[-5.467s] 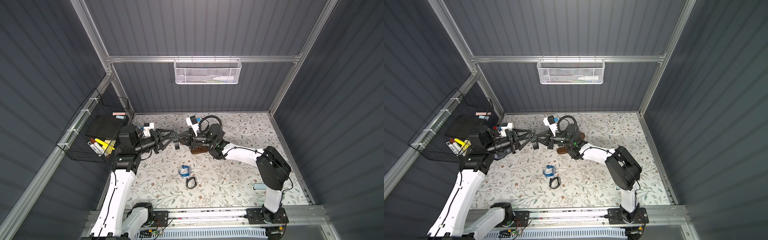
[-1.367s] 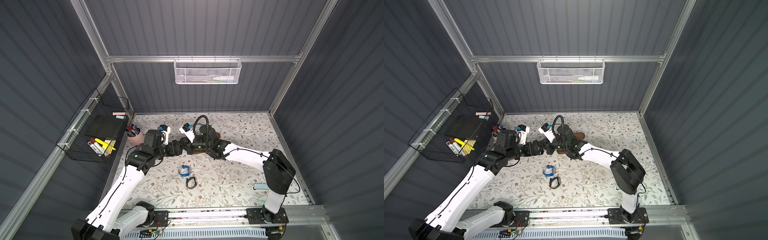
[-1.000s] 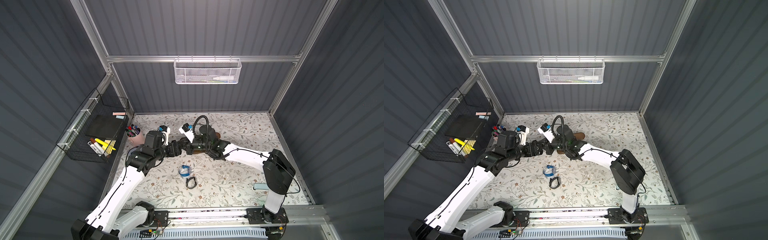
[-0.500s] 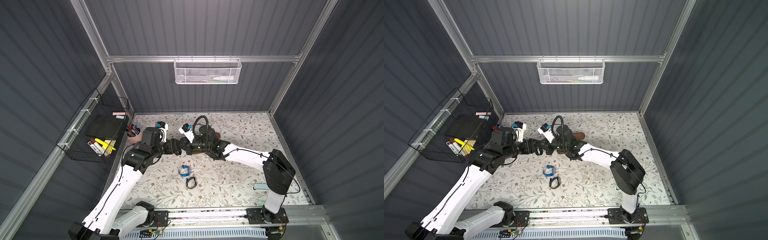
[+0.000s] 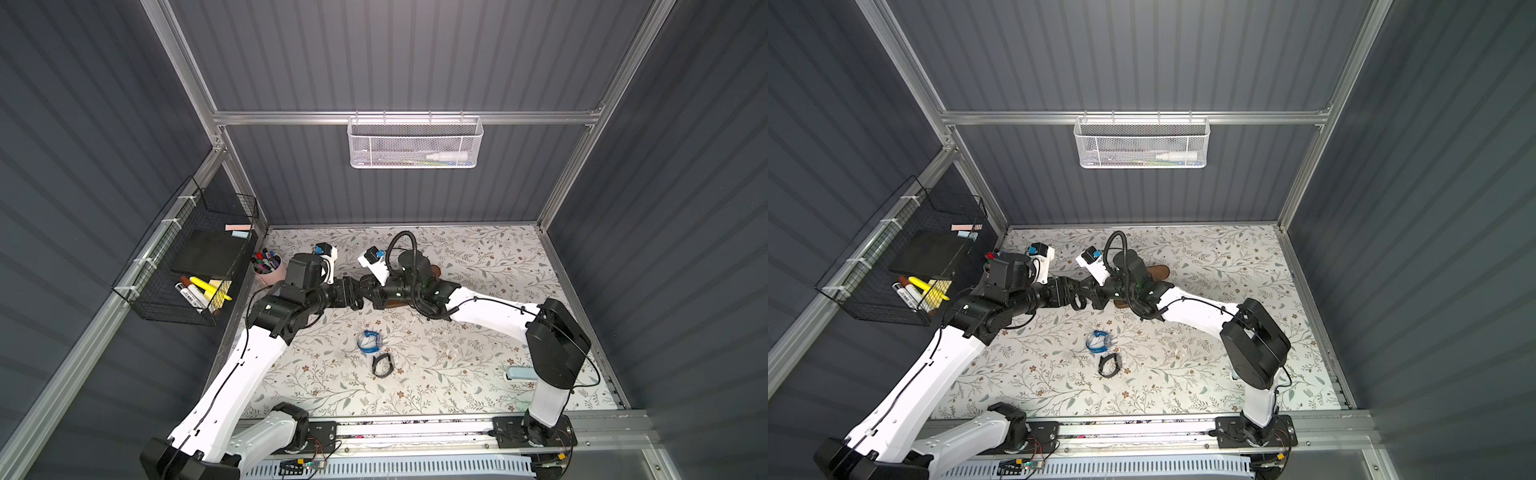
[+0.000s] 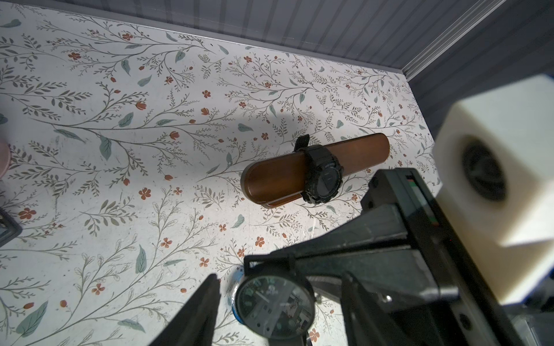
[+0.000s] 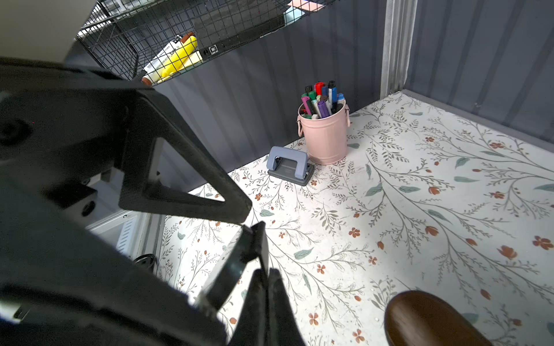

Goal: Place watch on stand
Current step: Pick up the watch at the center of the board.

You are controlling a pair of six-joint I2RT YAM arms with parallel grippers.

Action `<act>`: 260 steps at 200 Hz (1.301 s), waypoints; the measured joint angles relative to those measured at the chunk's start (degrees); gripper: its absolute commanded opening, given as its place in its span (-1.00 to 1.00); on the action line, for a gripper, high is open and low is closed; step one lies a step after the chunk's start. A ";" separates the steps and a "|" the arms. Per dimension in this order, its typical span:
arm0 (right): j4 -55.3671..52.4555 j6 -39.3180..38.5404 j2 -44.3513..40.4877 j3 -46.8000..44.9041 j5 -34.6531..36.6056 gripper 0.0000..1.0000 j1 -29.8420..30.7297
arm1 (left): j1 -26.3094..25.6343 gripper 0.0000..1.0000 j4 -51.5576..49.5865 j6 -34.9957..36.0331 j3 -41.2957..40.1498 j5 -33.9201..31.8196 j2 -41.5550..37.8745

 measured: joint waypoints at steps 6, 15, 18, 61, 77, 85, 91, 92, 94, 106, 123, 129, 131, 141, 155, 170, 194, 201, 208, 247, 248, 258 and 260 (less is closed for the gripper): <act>-0.02 0.00 0.00 0.00 0.02 -1.00 0.00 | 0.00 0.24 -0.04 -0.02 -0.15 0.00 0.00; -0.02 0.02 0.00 0.00 0.04 -1.00 0.00 | 0.00 0.24 -0.07 -0.02 -0.26 0.00 0.00; -0.02 0.00 0.00 0.00 0.04 -1.00 0.00 | 0.00 0.24 -0.07 -0.02 -0.26 0.00 0.00; -0.02 0.02 0.00 0.00 0.02 -1.00 0.00 | 0.00 0.20 -0.04 -0.02 -0.26 -0.20 -0.02; 0.00 0.02 0.00 0.00 0.02 -1.00 0.00 | 0.00 0.14 -0.02 -0.09 -0.31 -0.15 -0.02; 0.00 0.02 0.00 0.00 0.02 -1.00 0.00 | 0.00 0.14 0.07 -0.20 -0.39 0.07 -0.02; 0.00 0.02 0.00 0.00 0.02 -1.00 0.00 | 0.00 0.14 0.15 -0.20 -0.55 0.09 0.00; 0.00 0.02 0.00 0.00 0.04 -1.00 0.00 | 0.00 0.13 0.22 -0.22 -0.61 0.11 0.00; -0.02 0.02 0.00 0.00 0.04 -1.00 0.00 | 0.00 0.13 0.31 -0.22 -0.68 0.13 -0.02; -0.07 0.02 0.00 0.00 0.20 -1.00 -0.07 | 0.02 0.11 0.59 -0.35 -1.14 0.48 -0.02; 0.00 0.02 0.00 0.00 0.28 -1.00 -0.15 | 0.00 0.10 0.68 -0.66 -1.60 0.79 0.02; 0.04 0.02 0.00 0.00 0.31 -1.00 -0.15 | 0.00 0.11 0.68 -0.70 -1.66 0.96 0.02; 0.04 0.02 0.00 0.00 0.31 -1.00 -0.17 | 0.00 0.12 0.66 -0.70 -1.66 0.98 0.02; 0.04 0.02 0.00 0.00 0.31 -1.00 -0.15 | 0.00 0.15 0.66 -0.83 -1.66 1.18 0.04; 0.07 0.02 0.00 0.00 0.35 -1.00 -0.17 | 0.00 0.15 0.68 -0.92 -1.66 1.51 0.04; 0.11 0.04 0.00 0.00 0.39 -1.00 -0.17 | 0.00 0.13 0.79 -1.25 -1.77 1.92 0.02; 0.15 0.07 0.00 0.00 0.50 -1.00 -0.28 | 0.00 0.11 1.70 -1.36 -2.25 2.67 0.02; 0.24 0.07 0.00 0.00 0.48 -1.00 -0.33 | 0.00 0.10 1.86 -1.49 -2.38 2.91 0.02; 0.26 0.09 0.00 0.00 0.55 -1.00 -0.33 | 0.00 0.08 2.14 -1.53 -2.58 3.15 0.02; 1.05 0.09 0.00 0.00 0.42 -1.00 -0.28 | 0.00 -0.06 2.82 -1.75 -3.06 3.52 0.09; 1.05 0.09 0.00 0.00 0.42 -1.00 -0.28 | 0.00 -0.07 2.82 -1.73 -3.06 3.52 0.09; 1.14 0.11 0.00 0.00 0.42 -1.00 -0.28 | 0.02 -0.09 2.86 -1.73 -3.06 3.50 0.09; 1.16 0.11 0.00 0.00 0.42 -1.00 -0.28 | 0.02 -0.09 2.84 -1.75 -3.06 3.50 0.09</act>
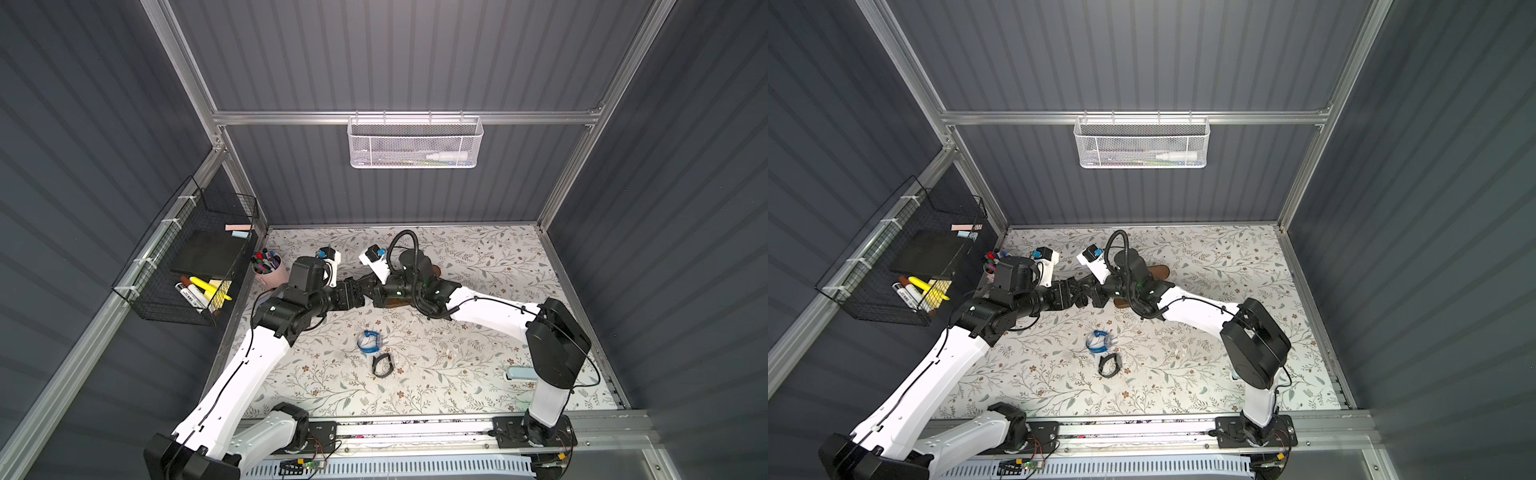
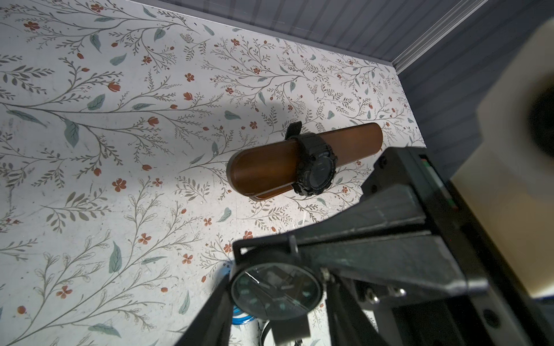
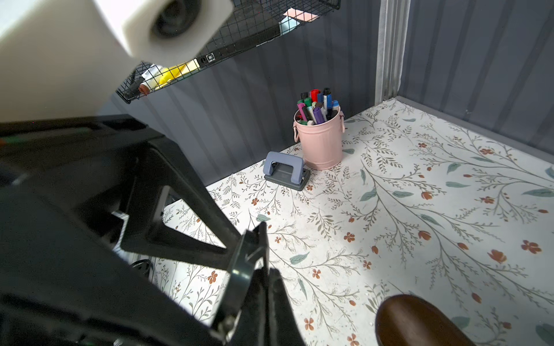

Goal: Place watch on stand
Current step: Pick up the watch at the center of the board, then place the watch on the stand.

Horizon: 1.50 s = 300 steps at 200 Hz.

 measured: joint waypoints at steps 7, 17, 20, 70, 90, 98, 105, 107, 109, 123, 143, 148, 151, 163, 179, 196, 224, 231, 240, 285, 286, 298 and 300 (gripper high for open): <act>0.11 0.02 0.00 0.00 0.00 -1.00 0.00 | 0.00 -0.11 0.00 0.02 0.00 -0.07 0.00; 0.22 0.04 0.00 0.00 0.00 -1.00 0.00 | -0.02 -0.16 0.00 0.02 0.00 -0.22 0.00; 0.24 0.07 0.00 0.00 0.00 -1.00 0.00 | -0.02 -0.17 0.00 0.00 0.00 -0.24 0.00; 0.70 0.22 0.00 0.00 -0.02 -1.00 -0.04 | -0.02 -0.22 0.13 0.07 0.00 -0.90 -0.42; 0.76 0.37 0.00 0.00 -0.02 -1.00 -0.04 | -0.02 -0.23 0.11 0.11 0.00 -1.09 -0.50; 0.76 0.39 0.00 0.00 0.00 -0.86 -0.04 | -0.02 -0.23 0.11 0.20 0.02 -1.11 -0.50; 0.76 0.63 0.00 -0.02 0.04 -0.66 -0.13 | -0.02 -0.23 0.11 0.28 0.02 -1.14 -0.50; 0.76 0.83 0.00 -0.02 0.04 -0.63 -0.17 | -0.02 -0.23 0.07 0.28 0.02 -1.14 -0.50; 0.76 0.72 0.00 -0.04 0.09 -0.61 -0.20 | -0.02 -0.23 0.04 0.28 0.02 -1.11 -0.50; 0.92 1.33 0.00 -0.24 0.66 -0.41 -0.42 | -0.02 -0.23 -0.55 0.57 0.24 -1.16 -0.50; 1.60 2.40 -0.02 -0.87 1.55 -0.07 -1.05 | -0.02 -0.23 -1.66 1.11 0.94 -1.36 -0.26; 1.64 3.02 -0.02 -0.98 2.05 -0.04 -1.22 | -0.02 -0.24 -1.95 1.20 1.18 -1.33 -0.15; 1.75 2.69 -0.02 -1.01 2.03 -0.04 -1.31 | -0.02 -0.24 -2.08 1.38 1.36 -1.36 -0.09; 2.08 3.61 -0.04 -1.29 2.78 -0.02 -1.66 | -0.02 -0.24 -2.58 1.81 2.14 -1.42 0.33; 2.36 4.22 -0.04 -1.68 3.74 0.22 -2.05 | -0.02 -0.23 -3.06 2.21 3.17 -1.75 0.92; 2.45 5.38 -0.15 -2.45 5.57 0.42 -2.56 | -0.02 -0.24 -3.56 2.67 3.93 -2.62 1.31; 3.89 8.70 -1.77 -6.05 9.94 0.50 -4.22 | -0.02 -0.24 -4.61 3.48 5.25 -4.44 2.99; 4.76 9.73 -2.38 -7.32 10.67 0.50 -4.94 | -0.02 -0.24 -4.83 3.72 5.60 -4.90 3.67; 6.23 11.47 -3.26 -9.14 11.65 0.50 -6.12 | -0.02 -0.24 -5.16 4.09 6.08 -5.70 4.70; 11.52 17.27 -7.52 -14.80 14.58 0.37 -10.84 | -0.02 -0.25 -5.92 6.49 8.66 -11.52 9.94; 11.50 17.44 -7.67 -14.86 14.69 0.37 -10.86 | -0.02 -0.26 -5.92 6.54 8.70 -11.61 10.01; 10.64 18.12 -9.46 -15.06 16.48 0.34 -10.80 | -0.02 -0.28 -6.14 7.19 9.49 -13.44 11.17; 10.43 18.27 -9.75 -15.06 16.81 0.34 -10.80 | -0.02 -0.28 -6.19 7.32 9.62 -13.73 11.39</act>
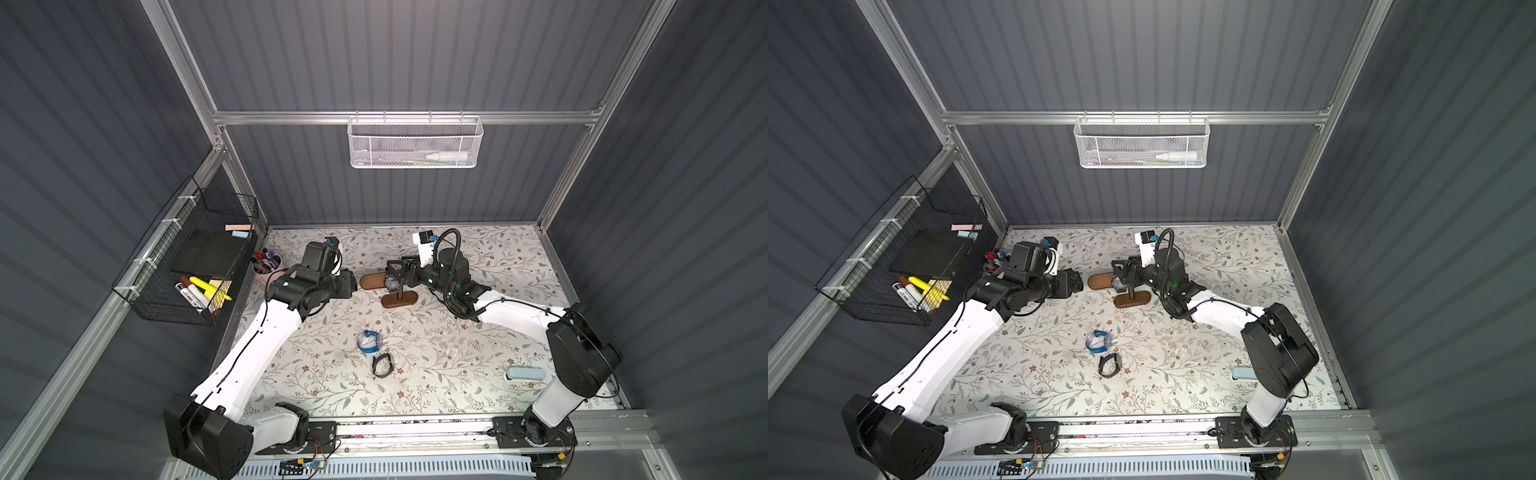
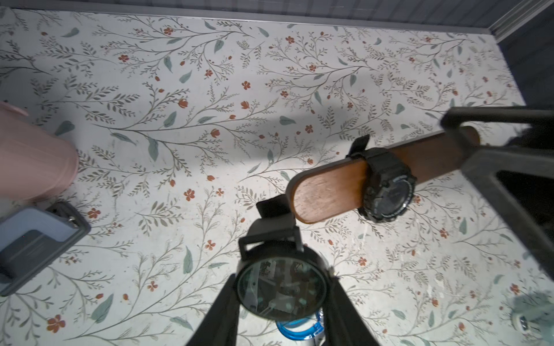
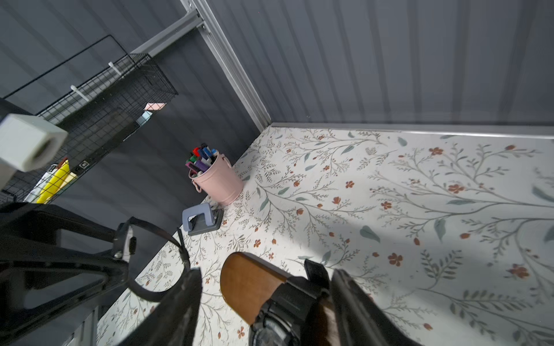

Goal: Place watch on stand
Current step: Place the watch on the stand.

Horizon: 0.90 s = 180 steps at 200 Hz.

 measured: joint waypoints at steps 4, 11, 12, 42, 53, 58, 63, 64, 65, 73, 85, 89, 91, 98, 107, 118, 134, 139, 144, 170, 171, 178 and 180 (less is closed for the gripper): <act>-0.90 0.13 -0.76 0.04 0.70 0.34 0.00 | 0.00 -0.28 -0.17 0.20 0.26 -0.50 0.33; -2.56 0.72 -2.16 0.17 1.62 0.31 -0.02 | 0.00 -0.28 -0.33 0.55 0.83 -1.53 0.96; -2.78 0.83 -2.34 0.17 1.70 0.30 -0.02 | 0.00 -0.28 -0.35 0.59 0.87 -1.62 1.01; -14.84 2.51 -6.84 4.57 4.52 0.27 -2.34 | 0.00 -0.28 -0.61 2.21 1.77 -4.44 2.73; -21.09 3.28 -8.07 6.91 5.49 0.26 -3.61 | 0.00 -0.28 -0.57 2.43 1.77 -4.74 3.02; -23.67 3.69 -8.72 7.74 5.86 0.26 -4.28 | 0.00 -0.29 -0.52 2.45 1.75 -4.74 3.06; -26.23 3.78 -9.60 8.37 6.14 0.27 -4.94 | 0.00 -0.29 -0.48 2.45 1.73 -4.74 3.13; -26.60 3.76 -9.70 8.44 6.16 0.28 -5.03 | 0.00 -0.29 -0.46 2.45 1.70 -4.74 3.13; -26.95 3.76 -9.84 8.50 6.14 0.28 -5.11 | 0.00 -0.30 -0.44 2.45 1.70 -4.74 3.15; -30.18 3.48 -11.32 8.74 6.69 0.30 -5.99 | 0.00 -0.30 -0.24 2.43 1.66 -4.70 3.23; -35.01 2.60 -13.57 8.76 7.65 0.30 -7.10 | 0.00 -0.31 0.22 2.40 1.66 -4.48 3.41; -36.57 2.29 -14.21 8.76 7.85 0.29 -7.45 | 0.00 -0.31 0.42 2.38 1.62 -4.44 3.50; -37.38 2.14 -14.53 8.76 7.85 0.27 -7.74 | 0.00 -0.31 0.50 2.38 1.57 -4.44 3.52; -39.47 1.66 -15.30 8.76 7.72 0.21 -8.41 | 0.00 -0.32 1.07 2.34 1.29 -4.24 3.54; -42.05 1.09 -16.04 8.74 7.17 0.13 -9.73 | -0.07 -0.32 1.79 2.19 0.74 -4.13 3.56; -44.17 0.63 -16.24 8.63 5.88 0.06 -11.65 | -0.22 -0.32 2.38 2.14 0.20 -4.09 3.74; -46.12 -0.24 -15.56 8.11 3.85 0.02 -14.71 | -0.87 -0.33 2.95 2.03 -0.37 -4.22 4.59; -46.71 -0.44 -15.08 8.07 3.21 0.00 -15.56 | -1.22 -0.33 3.10 1.97 -0.50 -4.37 4.94; -47.25 -0.63 -14.45 8.07 2.36 -0.03 -16.33 | -1.57 -0.33 3.23 1.95 -0.57 -4.59 5.31; -49.64 -1.66 -9.94 8.55 -1.81 -0.14 -18.49 | -3.76 -0.33 3.78 1.73 -0.85 -6.12 7.15; -49.83 -1.68 -9.64 8.66 -2.05 -0.14 -18.56 | -3.82 -0.33 3.78 1.73 -0.85 -6.19 7.19; -50.75 -1.95 -8.33 9.16 -3.10 -0.16 -18.71 | -4.35 -0.33 3.80 1.66 -0.85 -6.75 7.61; -51.01 -1.97 -7.82 9.33 -3.41 -0.17 -18.73 | -4.46 -0.33 3.82 1.64 -0.87 -6.86 7.67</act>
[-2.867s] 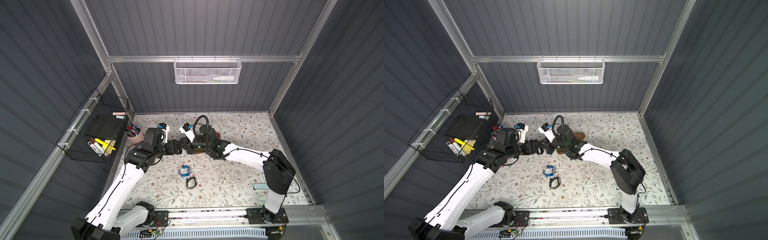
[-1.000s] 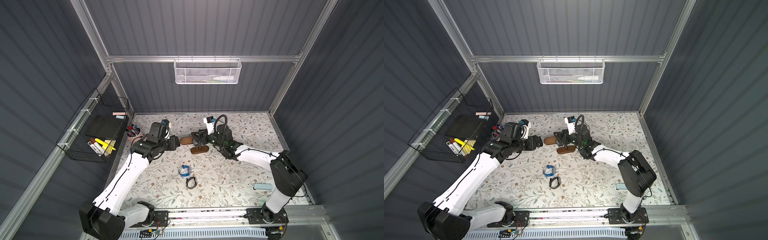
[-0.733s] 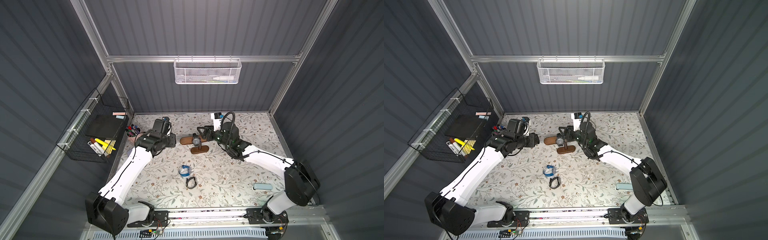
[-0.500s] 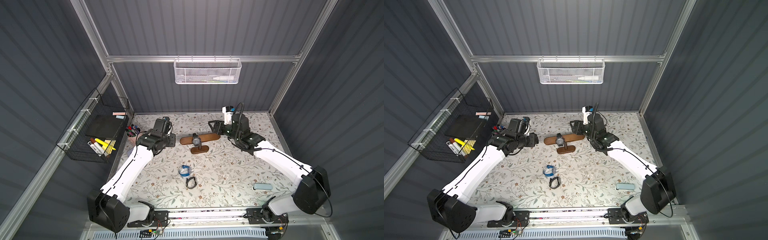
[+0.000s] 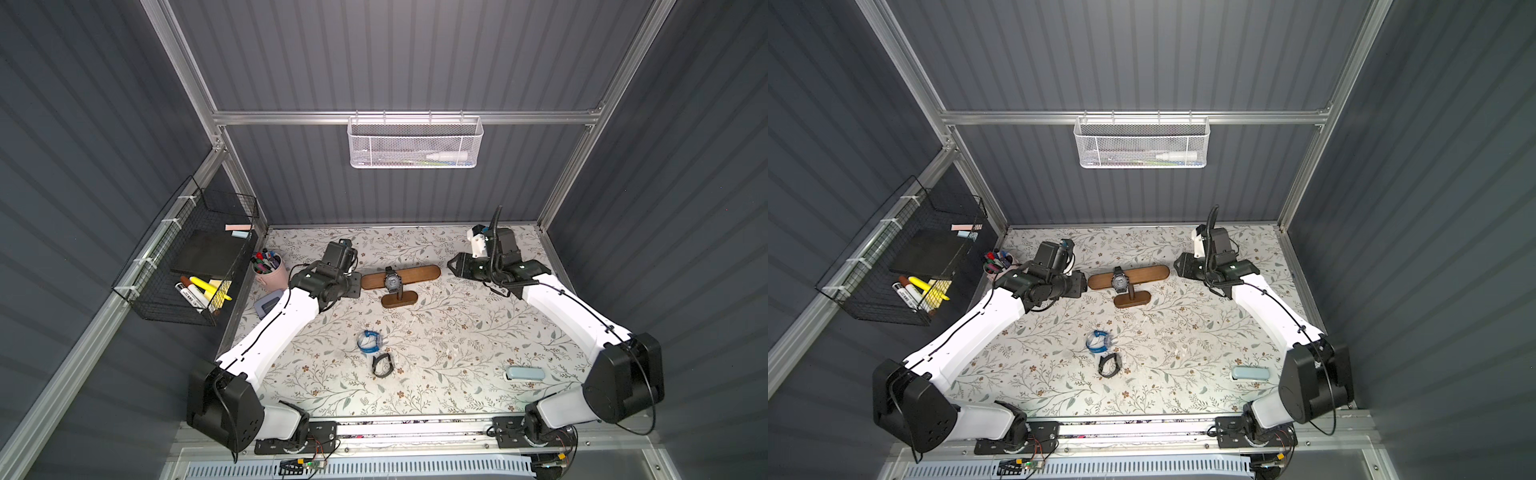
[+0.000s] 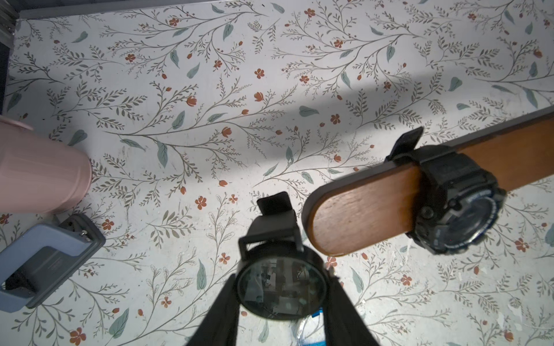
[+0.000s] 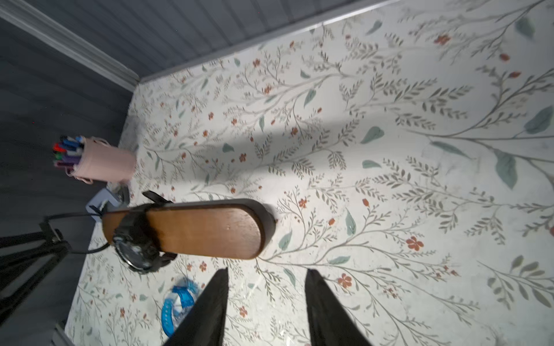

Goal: Place watch on stand
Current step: Place the watch on the stand.

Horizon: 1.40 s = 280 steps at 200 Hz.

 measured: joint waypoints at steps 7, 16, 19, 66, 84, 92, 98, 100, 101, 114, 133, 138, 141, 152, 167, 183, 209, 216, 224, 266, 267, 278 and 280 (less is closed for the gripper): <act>-0.76 -0.35 1.36 0.63 -1.03 -0.18 0.00 | -0.28 -0.33 -0.02 -0.15 0.00 -0.68 0.33; -1.66 -0.98 2.80 1.49 -2.21 -0.19 0.00 | -0.63 -0.33 -0.02 -0.37 0.00 -1.38 0.55; -1.92 -0.98 3.10 1.75 -2.40 -0.19 0.00 | -0.74 -0.33 -0.02 -0.42 0.00 -1.57 0.61; -3.30 -3.21 5.25 4.72 -5.68 -0.24 -0.11 | -0.87 -0.32 0.28 -0.57 0.00 -3.52 0.87; -3.80 -3.91 6.05 6.01 -6.23 -0.26 -0.15 | -0.90 -0.32 0.81 -0.57 0.00 -3.98 1.60; -4.07 -4.17 6.56 6.58 -6.51 -0.27 -0.22 | -1.01 -0.32 1.03 -0.57 0.00 -4.20 1.99; -4.13 -4.42 7.10 6.95 -6.75 -0.28 -0.26 | -1.11 -0.32 1.18 -0.59 0.00 -4.37 2.27; -4.17 -4.42 7.21 7.06 -6.78 -0.28 -0.28 | -1.11 -0.32 1.22 -0.59 0.00 -4.42 2.34; -4.17 -4.44 7.28 7.10 -6.80 -0.28 -0.31 | -1.14 -0.32 1.22 -0.59 0.00 -4.44 2.38; -4.63 -4.83 8.41 7.80 -7.21 -0.28 -0.37 | -1.27 -0.31 1.29 -0.59 0.00 -4.72 2.67; -5.84 -5.49 9.75 8.59 -7.72 -0.30 -0.37 | -1.42 -0.31 1.75 -0.83 0.00 -4.92 2.84; -6.10 -5.66 9.97 8.72 -7.93 -0.30 -0.37 | -1.49 -0.31 1.97 -0.98 0.00 -4.94 2.89; -6.27 -5.68 10.10 8.81 -8.04 -0.30 -0.37 | -1.51 -0.31 2.08 -1.01 0.00 -4.94 2.97; -6.82 -5.90 10.45 9.09 -8.44 -0.30 -0.35 | -1.77 -0.31 2.47 -1.18 0.00 -4.96 3.21; -7.32 -6.03 10.86 9.53 -8.85 -0.31 -0.35 | -2.34 -0.31 2.62 -1.40 0.02 -4.98 3.61; -7.76 -6.25 11.43 10.25 -9.42 -0.32 -0.37 | -3.02 -0.31 2.73 -1.44 0.07 -4.96 4.22; -8.28 -6.75 12.09 11.30 -10.01 -0.32 -0.35 | -3.87 -0.31 2.89 -1.68 0.07 -4.98 5.31; -8.48 -6.93 12.09 11.30 -10.03 -0.32 -0.35 | -4.04 -0.31 3.02 -1.86 0.09 -4.98 5.55; -8.74 -6.99 12.09 11.30 -10.05 -0.33 -0.37 | -4.24 -0.31 3.08 -1.90 0.17 -5.16 5.73; -9.99 -7.26 13.00 12.41 -10.47 -0.35 -0.37 | -5.27 -0.30 3.45 -2.10 0.70 -5.88 6.14; -9.99 -7.26 13.03 12.44 -10.47 -0.35 -0.37 | -5.27 -0.30 3.43 -2.10 0.72 -5.88 6.14; -10.21 -7.37 13.35 12.74 -10.60 -0.35 -0.37 | -5.60 -0.30 3.43 -2.14 1.05 -6.05 6.29; -10.27 -7.37 13.40 12.79 -10.64 -0.36 -0.37 | -5.64 -0.30 3.45 -2.16 1.14 -6.08 6.32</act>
